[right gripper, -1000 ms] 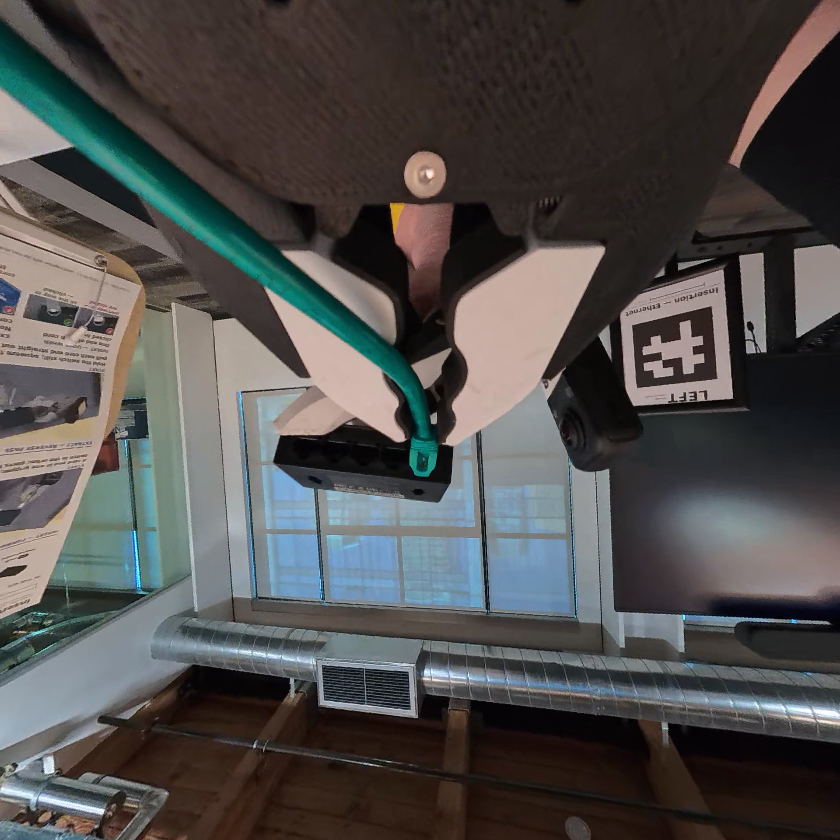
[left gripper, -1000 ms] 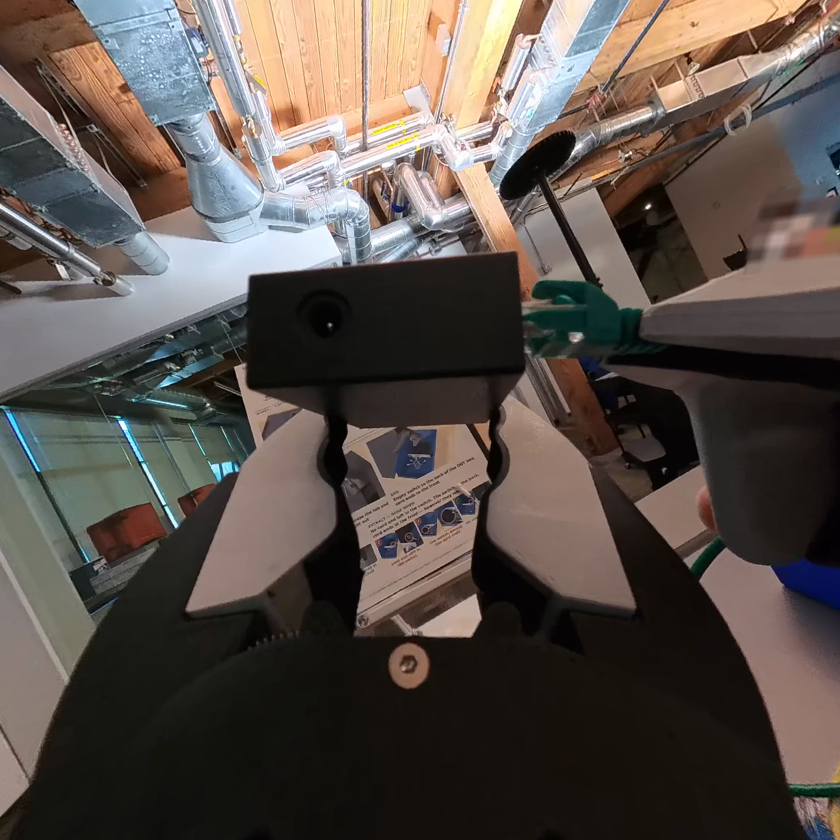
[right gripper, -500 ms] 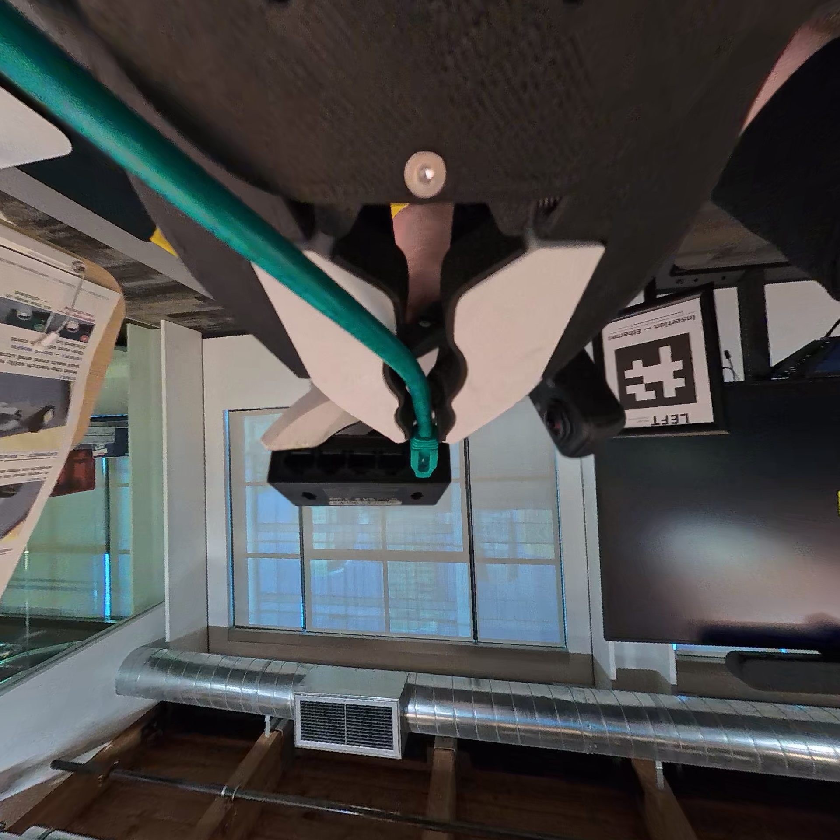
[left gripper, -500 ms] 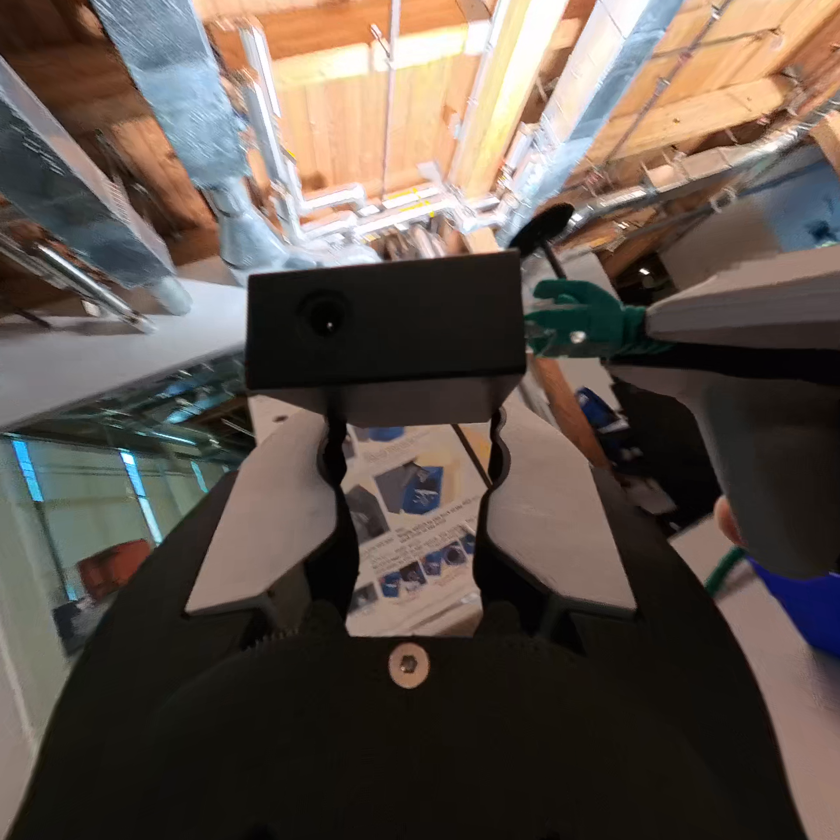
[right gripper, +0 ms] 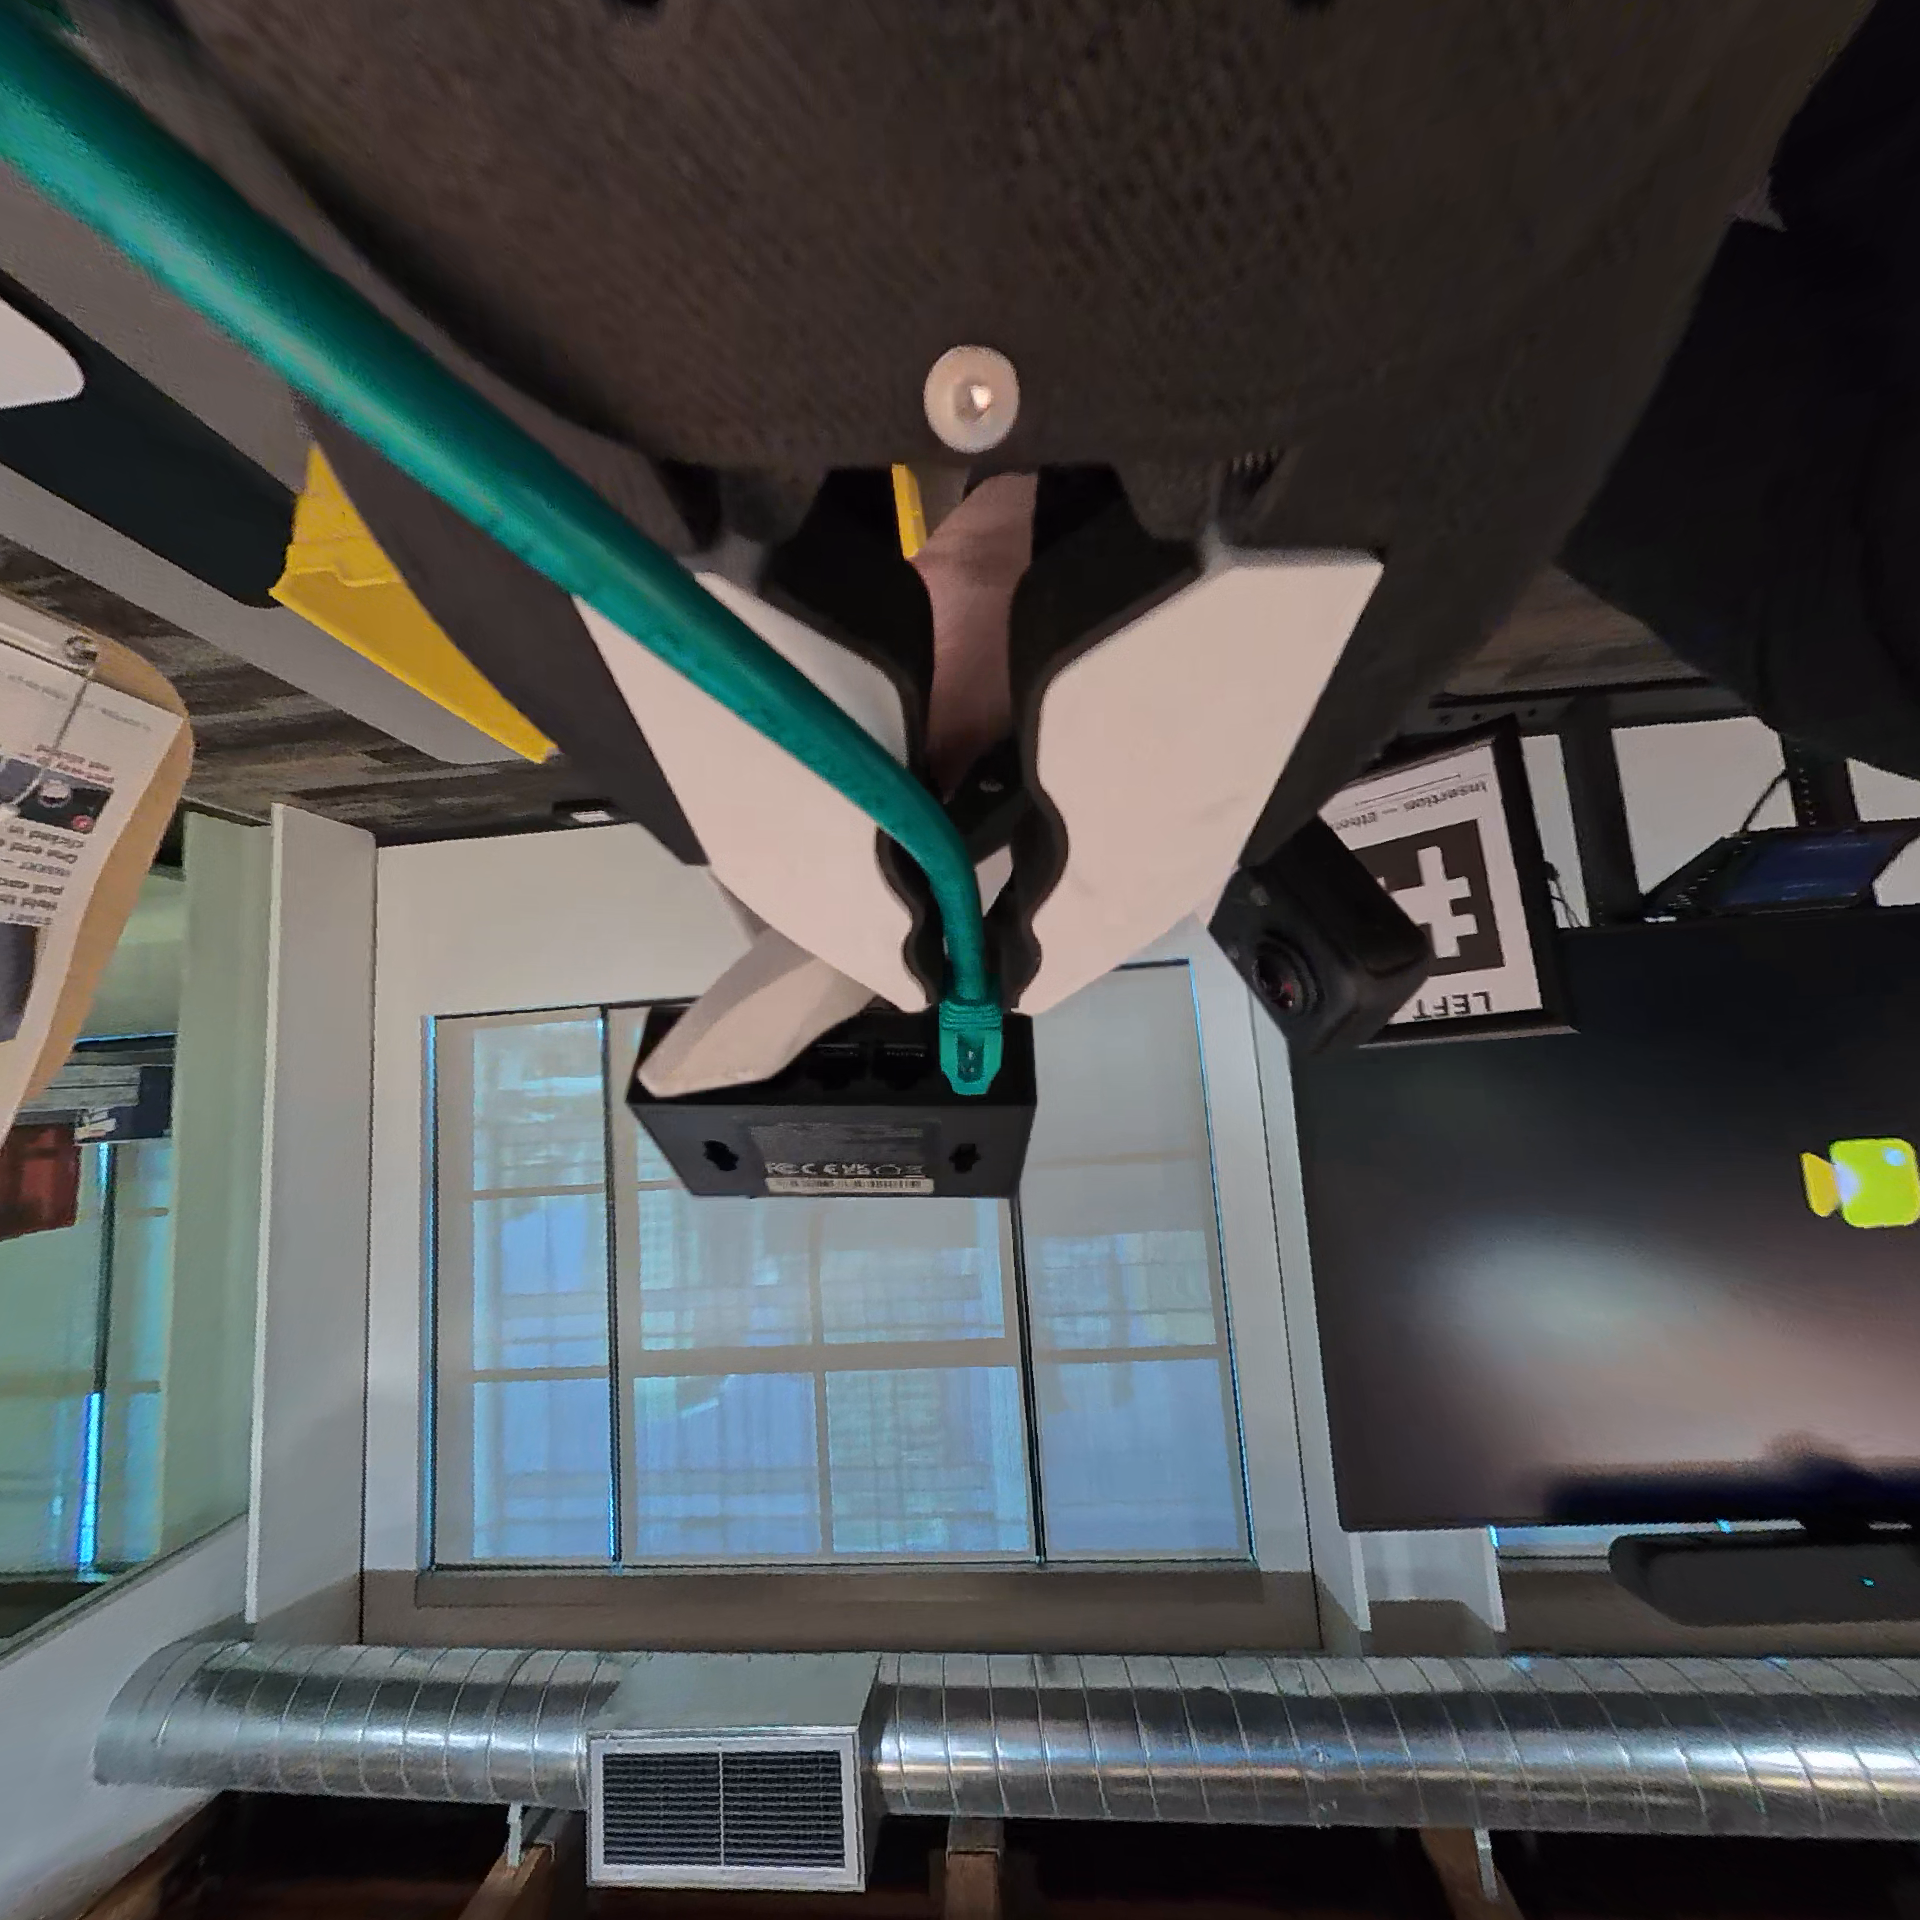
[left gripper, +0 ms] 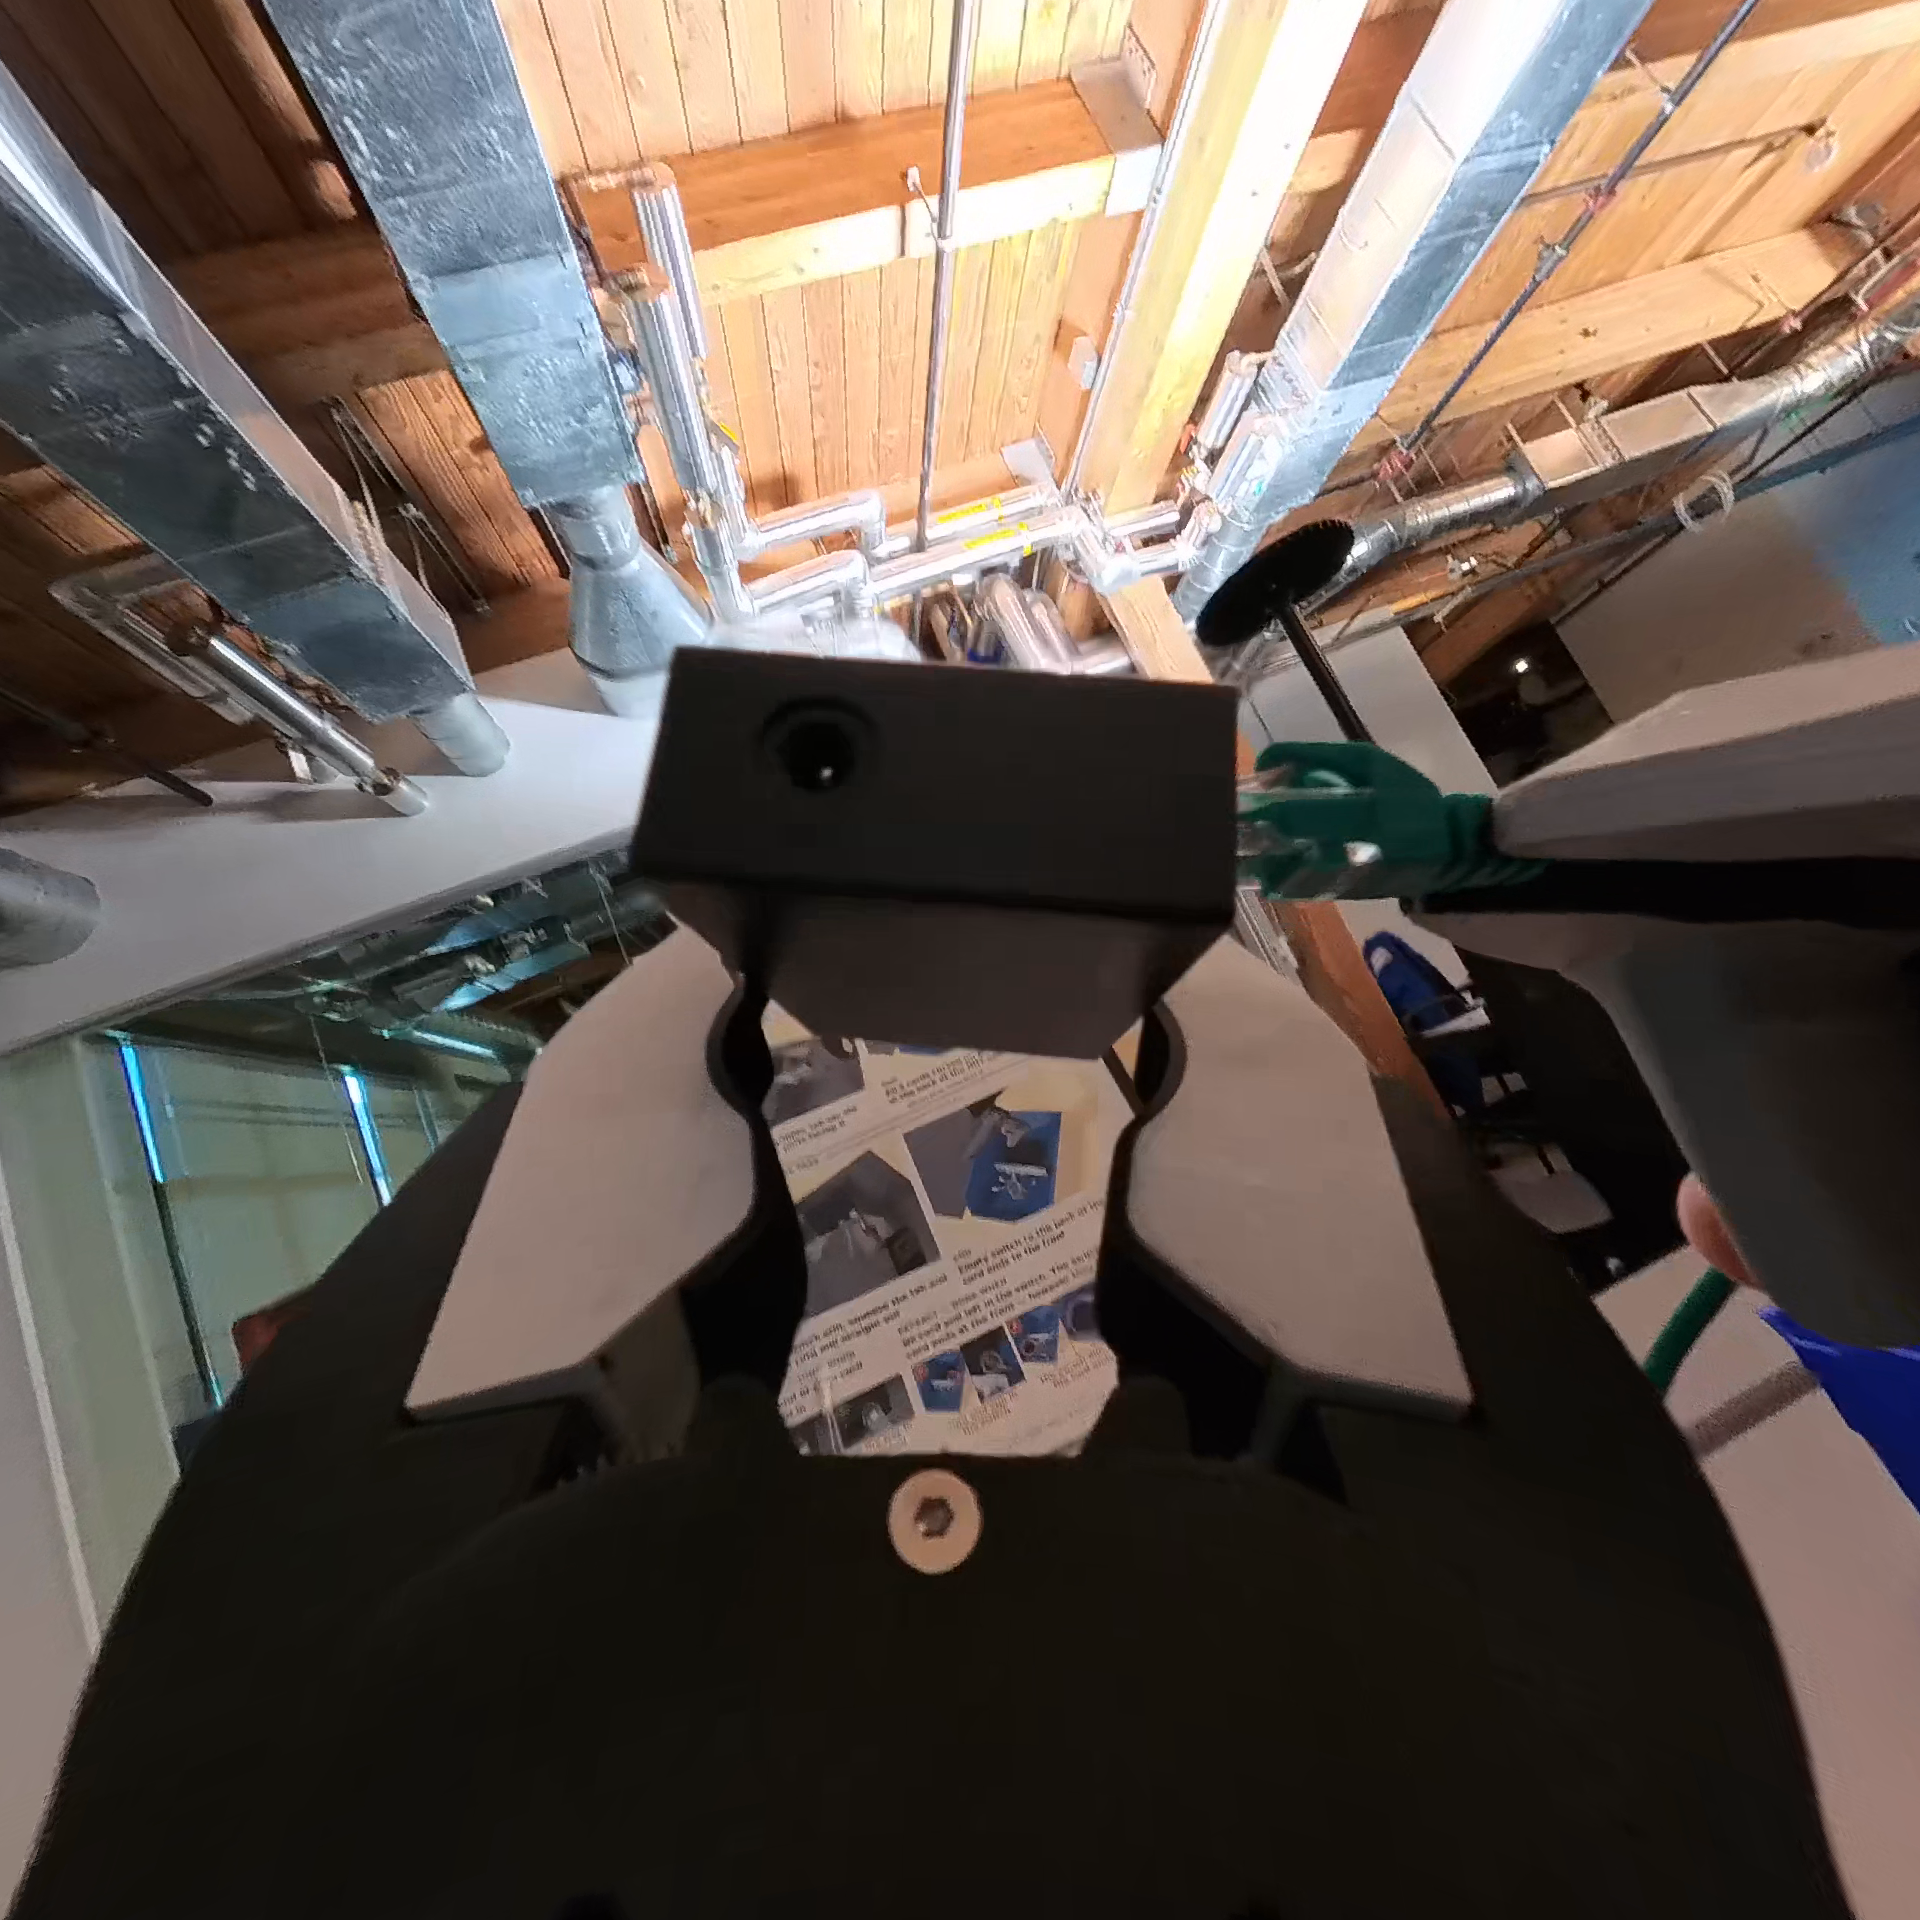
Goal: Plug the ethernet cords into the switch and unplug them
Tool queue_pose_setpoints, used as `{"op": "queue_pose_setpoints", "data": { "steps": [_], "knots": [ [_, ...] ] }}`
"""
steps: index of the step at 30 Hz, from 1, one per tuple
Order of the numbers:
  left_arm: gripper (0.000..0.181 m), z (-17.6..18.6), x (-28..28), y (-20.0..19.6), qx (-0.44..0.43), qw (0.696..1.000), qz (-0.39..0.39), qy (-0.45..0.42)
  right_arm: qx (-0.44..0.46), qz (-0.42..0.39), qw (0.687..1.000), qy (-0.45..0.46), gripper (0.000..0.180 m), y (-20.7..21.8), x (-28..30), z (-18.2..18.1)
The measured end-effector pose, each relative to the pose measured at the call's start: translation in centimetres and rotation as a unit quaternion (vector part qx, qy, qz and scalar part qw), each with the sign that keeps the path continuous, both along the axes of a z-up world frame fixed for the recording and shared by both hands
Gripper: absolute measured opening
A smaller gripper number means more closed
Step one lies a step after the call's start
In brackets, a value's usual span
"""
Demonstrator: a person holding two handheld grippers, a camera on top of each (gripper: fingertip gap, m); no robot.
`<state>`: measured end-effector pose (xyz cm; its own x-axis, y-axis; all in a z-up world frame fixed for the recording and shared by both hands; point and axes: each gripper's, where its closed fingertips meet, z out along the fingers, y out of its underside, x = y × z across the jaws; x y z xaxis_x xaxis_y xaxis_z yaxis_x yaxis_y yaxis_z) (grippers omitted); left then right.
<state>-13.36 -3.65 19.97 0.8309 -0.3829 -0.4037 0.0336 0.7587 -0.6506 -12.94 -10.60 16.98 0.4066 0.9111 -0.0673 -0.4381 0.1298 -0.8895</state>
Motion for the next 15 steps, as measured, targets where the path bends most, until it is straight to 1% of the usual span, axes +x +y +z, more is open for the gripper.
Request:
{"op": "queue_pose_setpoints", "data": {
  "steps": [5,9,10,13,15],
  "knots": [
    [0.067,0.16,-0.30,-0.33,0.019,1.000,0.006,0.003,-0.025,0.031,0.999,0.012,0.010,-0.05,-0.04,0.04],
    [0.065,0.52,-1.05,-1.13,0.078,0.996,0.045,0.008,-0.034,0.043,0.998,0.019,0.010,-0.07,0.00,-0.01],
    [0.065,0.51,-1.05,-1.18,0.081,0.995,0.048,0.011,-0.034,0.045,0.998,0.020,0.010,-0.06,0.03,-0.02],
    [0.065,0.27,-0.74,-1.18,0.065,0.998,0.018,0.011,-0.029,0.046,0.998,0.017,0.010,-0.14,-0.18,-0.15],
    [0.065,0.21,-0.68,-1.04,0.063,0.998,0.024,0.014,-0.034,0.048,0.998,0.021,0.010,-0.10,-0.28,-0.23]
  ]
}}
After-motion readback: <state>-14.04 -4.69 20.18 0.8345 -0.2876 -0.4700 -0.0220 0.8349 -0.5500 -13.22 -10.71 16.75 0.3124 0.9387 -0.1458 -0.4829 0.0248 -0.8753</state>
